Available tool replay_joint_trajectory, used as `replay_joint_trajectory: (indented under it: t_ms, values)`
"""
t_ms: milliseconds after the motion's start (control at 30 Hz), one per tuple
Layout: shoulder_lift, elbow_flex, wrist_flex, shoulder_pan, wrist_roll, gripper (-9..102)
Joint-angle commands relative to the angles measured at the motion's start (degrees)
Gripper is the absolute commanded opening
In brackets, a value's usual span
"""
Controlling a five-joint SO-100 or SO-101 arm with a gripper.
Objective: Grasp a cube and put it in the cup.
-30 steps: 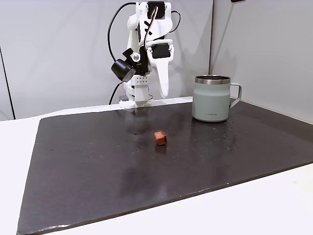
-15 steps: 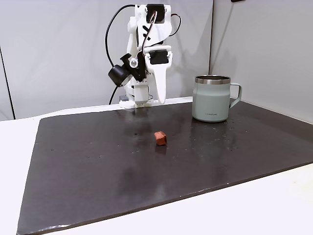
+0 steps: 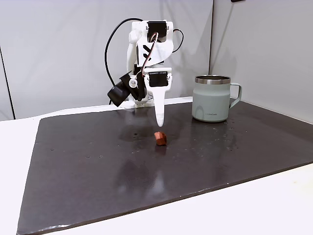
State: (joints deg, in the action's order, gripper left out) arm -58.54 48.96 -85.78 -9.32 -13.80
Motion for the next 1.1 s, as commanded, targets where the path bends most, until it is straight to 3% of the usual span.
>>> replay_joint_trajectory:
  t_ms: [0, 400, 767, 1067]
  values:
    - [0.62, -5.45, -1.14, -0.53, -1.05, 27]
    - [8.44, -14.68, -3.78, -0.44, -1.41, 27]
    - [24.43, -38.76, -14.33, -0.7, -1.14, 27]
    - [28.12, -41.75, -14.85, -0.88, -0.97, 26]
